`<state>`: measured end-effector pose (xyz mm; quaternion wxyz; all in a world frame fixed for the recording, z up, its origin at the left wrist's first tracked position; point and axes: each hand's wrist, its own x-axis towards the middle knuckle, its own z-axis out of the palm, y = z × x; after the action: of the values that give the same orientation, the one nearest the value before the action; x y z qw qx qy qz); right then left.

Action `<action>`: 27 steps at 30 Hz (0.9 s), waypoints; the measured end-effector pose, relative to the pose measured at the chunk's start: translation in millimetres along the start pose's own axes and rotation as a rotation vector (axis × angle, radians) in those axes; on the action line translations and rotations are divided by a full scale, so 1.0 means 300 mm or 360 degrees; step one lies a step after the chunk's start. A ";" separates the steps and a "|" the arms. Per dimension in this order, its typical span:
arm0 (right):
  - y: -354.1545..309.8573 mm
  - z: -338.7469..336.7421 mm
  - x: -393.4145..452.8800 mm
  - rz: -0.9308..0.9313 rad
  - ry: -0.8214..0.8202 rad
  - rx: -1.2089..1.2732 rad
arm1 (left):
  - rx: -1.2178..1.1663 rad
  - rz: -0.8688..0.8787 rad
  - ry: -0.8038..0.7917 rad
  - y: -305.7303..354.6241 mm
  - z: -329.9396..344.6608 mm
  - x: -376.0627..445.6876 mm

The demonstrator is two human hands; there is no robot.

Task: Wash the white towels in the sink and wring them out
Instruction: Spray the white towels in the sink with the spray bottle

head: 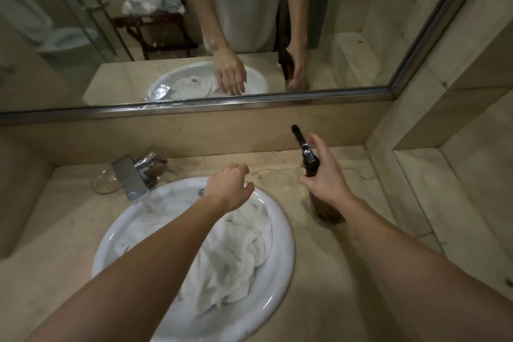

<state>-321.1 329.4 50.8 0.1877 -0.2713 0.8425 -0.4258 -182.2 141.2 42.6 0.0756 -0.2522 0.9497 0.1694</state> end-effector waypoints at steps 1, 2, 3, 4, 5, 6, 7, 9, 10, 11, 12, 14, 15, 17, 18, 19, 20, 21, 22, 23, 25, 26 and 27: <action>-0.017 0.023 -0.004 -0.0063 -0.0101 -0.0007 | -0.0015 -0.0020 0.0016 -0.021 -0.007 -0.026; -0.032 0.045 -0.009 -0.0103 -0.0192 -0.0025 | -0.0027 -0.0043 0.0027 -0.046 -0.013 -0.055; -0.051 0.062 -0.016 -0.0125 -0.0277 -0.0067 | -0.0035 -0.0068 0.0029 -0.075 -0.019 -0.087; -0.062 0.080 -0.022 -0.0157 -0.0342 -0.0100 | -0.0041 -0.0099 0.0019 -0.109 -0.023 -0.125; -0.080 0.098 -0.032 -0.0200 -0.0386 -0.0121 | -0.0045 -0.0125 0.0008 -0.147 -0.025 -0.164; -0.100 0.118 -0.043 -0.0214 -0.0428 -0.0095 | -0.0049 -0.0154 -0.0004 -0.187 -0.026 -0.202; -0.127 0.138 -0.058 -0.0181 -0.0480 -0.0041 | -0.0057 -0.0189 -0.0010 -0.229 -0.028 -0.240; -0.180 0.187 -0.096 -0.0046 -0.0562 0.0106 | -0.0063 -0.0272 -0.0034 -0.303 -0.031 -0.308; -0.204 0.214 -0.119 0.0009 -0.0594 0.0150 | -0.0058 -0.0305 -0.0048 -0.335 -0.031 -0.337; -0.228 0.246 -0.144 0.0050 -0.0631 0.0138 | -0.0057 -0.0328 -0.0054 -0.362 -0.029 -0.363; -0.244 0.283 -0.168 0.0083 -0.0680 0.0114 | -0.0064 -0.0341 -0.0049 -0.384 -0.025 -0.386; -0.264 0.354 -0.222 0.0149 -0.0807 0.0017 | -0.0086 -0.0341 -0.0034 -0.417 -0.016 -0.430; -0.268 0.386 -0.250 0.0172 -0.0860 -0.0050 | -0.0093 -0.0338 -0.0034 -0.431 -0.009 -0.449; -0.263 0.439 -0.306 0.0182 -0.0941 -0.0125 | -0.0104 -0.0344 -0.0048 -0.461 0.010 -0.485; -0.252 0.465 -0.328 0.0183 -0.0958 -0.0163 | -0.0113 -0.0347 -0.0060 -0.477 0.020 -0.502; -0.248 0.485 -0.351 0.0199 -0.0956 -0.0198 | -0.0119 -0.0346 -0.0074 -0.495 0.033 -0.520; -0.241 0.506 -0.369 0.0239 -0.0938 -0.0203 | -0.0120 -0.0343 -0.0089 -0.513 0.045 -0.536; -0.239 0.524 -0.386 0.0279 -0.0905 -0.0195 | -0.0117 -0.0336 -0.0102 -0.531 0.057 -0.552; -0.240 0.543 -0.402 0.0317 -0.0860 -0.0188 | -0.0114 -0.0326 -0.0112 -0.547 0.067 -0.568; -0.248 0.558 -0.420 0.0353 -0.0816 -0.0186 | -0.0114 -0.0318 -0.0118 -0.562 0.076 -0.583; -0.263 0.587 -0.448 0.0395 -0.0740 -0.0254 | -0.0128 -0.0314 -0.0123 -0.587 0.088 -0.610; -0.271 0.597 -0.460 0.0402 -0.0717 -0.0308 | -0.0133 -0.0315 -0.0125 -0.597 0.093 -0.621; -0.278 0.605 -0.471 0.0411 -0.0717 -0.0362 | -0.0135 -0.0317 -0.0127 -0.605 0.098 -0.632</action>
<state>-86.3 264.0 28.1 0.3912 -0.2689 0.8495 -0.2301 74.4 89.6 7.2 0.1191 -0.3415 0.9081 0.2111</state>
